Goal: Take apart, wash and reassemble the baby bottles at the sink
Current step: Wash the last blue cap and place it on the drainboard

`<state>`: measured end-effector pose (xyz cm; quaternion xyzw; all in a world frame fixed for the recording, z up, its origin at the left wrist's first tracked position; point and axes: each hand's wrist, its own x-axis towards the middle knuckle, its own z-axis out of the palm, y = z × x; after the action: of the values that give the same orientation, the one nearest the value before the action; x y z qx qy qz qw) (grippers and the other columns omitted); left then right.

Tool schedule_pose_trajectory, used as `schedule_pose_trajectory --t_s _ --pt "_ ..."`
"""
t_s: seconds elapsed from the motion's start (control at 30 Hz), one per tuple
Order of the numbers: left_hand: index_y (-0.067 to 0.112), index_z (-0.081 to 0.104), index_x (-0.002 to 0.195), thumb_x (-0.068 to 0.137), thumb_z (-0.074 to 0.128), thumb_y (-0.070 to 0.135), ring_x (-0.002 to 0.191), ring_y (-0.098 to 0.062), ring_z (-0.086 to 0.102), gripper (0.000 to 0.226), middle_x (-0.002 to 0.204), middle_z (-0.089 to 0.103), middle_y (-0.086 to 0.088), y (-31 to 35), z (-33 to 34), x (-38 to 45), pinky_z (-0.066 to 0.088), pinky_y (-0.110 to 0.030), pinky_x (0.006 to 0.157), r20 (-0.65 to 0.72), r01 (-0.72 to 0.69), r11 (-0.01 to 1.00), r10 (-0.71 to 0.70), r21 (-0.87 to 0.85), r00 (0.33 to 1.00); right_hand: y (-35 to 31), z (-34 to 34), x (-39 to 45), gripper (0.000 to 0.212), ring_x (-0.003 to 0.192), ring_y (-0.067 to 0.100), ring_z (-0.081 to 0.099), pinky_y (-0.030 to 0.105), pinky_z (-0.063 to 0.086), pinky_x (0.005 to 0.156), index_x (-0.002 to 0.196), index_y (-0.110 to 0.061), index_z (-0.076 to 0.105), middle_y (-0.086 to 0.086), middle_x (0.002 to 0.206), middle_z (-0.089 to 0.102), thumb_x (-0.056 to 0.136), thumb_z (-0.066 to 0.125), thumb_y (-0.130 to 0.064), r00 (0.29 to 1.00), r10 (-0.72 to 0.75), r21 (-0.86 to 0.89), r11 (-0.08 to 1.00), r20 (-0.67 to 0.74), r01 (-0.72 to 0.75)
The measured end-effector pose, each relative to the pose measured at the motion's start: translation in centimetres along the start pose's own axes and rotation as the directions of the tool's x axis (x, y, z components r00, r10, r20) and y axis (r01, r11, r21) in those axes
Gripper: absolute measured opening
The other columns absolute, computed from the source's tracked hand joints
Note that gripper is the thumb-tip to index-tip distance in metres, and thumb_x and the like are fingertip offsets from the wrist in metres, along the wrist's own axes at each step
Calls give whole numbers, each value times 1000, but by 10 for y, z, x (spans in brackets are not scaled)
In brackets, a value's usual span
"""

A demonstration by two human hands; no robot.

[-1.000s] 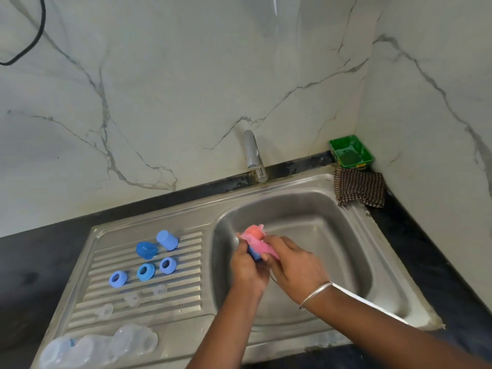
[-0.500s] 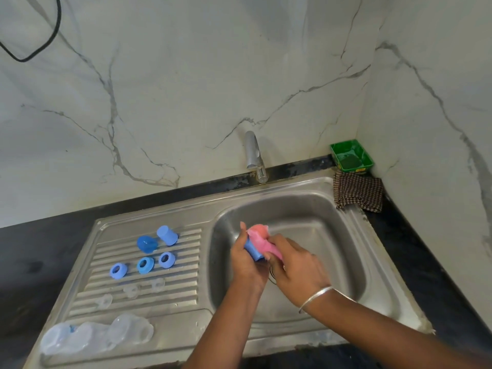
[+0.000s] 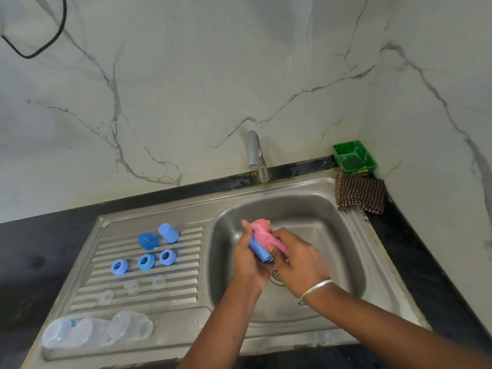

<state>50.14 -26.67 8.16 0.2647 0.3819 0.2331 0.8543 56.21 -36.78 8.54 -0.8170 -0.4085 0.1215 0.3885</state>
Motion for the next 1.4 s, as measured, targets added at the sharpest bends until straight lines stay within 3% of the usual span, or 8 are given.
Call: schedule_pose_trajectory --t_s 0.43,0.53,0.67,0.77,1.0,1.13,1.3,1.4 --pt "3 61 122 100 41 55 80 -29 68 60 94 73 -14 -18 4 12 56 -39 72 -153 116 987 -98 112 983 15 -5 18 15 78 25 59 33 47 64 95 -28 57 -6 85 66 89 55 -41 974 227 56 972 -1 -227" --pt "4 65 103 102 35 55 75 -28 65 59 80 71 -14 -11 8 15 51 -37 71 -207 105 994 -103 1 973 10 -2 9 13 75 23 58 32 44 61 96 -28 57 -6 83 64 89 57 -39 986 165 79 983 6 -165" --pt "12 57 68 85 61 52 51 -18 54 44 58 52 -5 3 6 16 45 -29 54 -141 61 998 -63 -17 988 14 1 -7 13 71 18 59 31 44 58 95 -30 56 -8 76 64 91 55 -43 991 127 69 989 38 -129" --pt "11 56 87 92 61 43 62 -21 58 33 70 58 -9 1 6 16 48 -35 62 -202 39 999 -36 10 979 21 4 -4 13 71 20 61 32 48 61 87 -30 57 -7 71 66 90 57 -42 957 280 99 953 70 -286" --pt "8 63 115 94 47 62 80 -30 68 59 95 70 -18 -24 2 7 58 -41 70 -196 22 1000 -18 18 980 17 5 29 21 67 16 64 26 49 63 76 -25 67 -5 67 68 93 57 -32 878 422 302 827 226 -475" --pt "11 65 100 95 48 60 69 -28 67 52 78 71 -11 -22 10 5 56 -41 68 -306 -35 999 45 39 951 16 11 36 32 59 19 53 28 42 63 68 -13 66 0 61 62 95 56 -27 851 427 358 777 305 -518" --pt "14 57 93 97 50 57 71 -25 62 43 84 64 -10 -3 15 7 52 -34 65 -460 -96 988 32 -118 887 -3 -7 17 39 27 7 32 15 24 33 77 0 63 15 62 55 100 51 -29 751 423 388 666 507 -637" --pt "13 56 102 97 48 58 72 -27 63 46 86 65 -11 -4 19 11 53 -36 68 -456 -79 989 13 -126 890 5 -6 20 35 30 5 38 13 27 34 74 -3 63 15 65 58 100 51 -24 805 395 463 668 442 -582"
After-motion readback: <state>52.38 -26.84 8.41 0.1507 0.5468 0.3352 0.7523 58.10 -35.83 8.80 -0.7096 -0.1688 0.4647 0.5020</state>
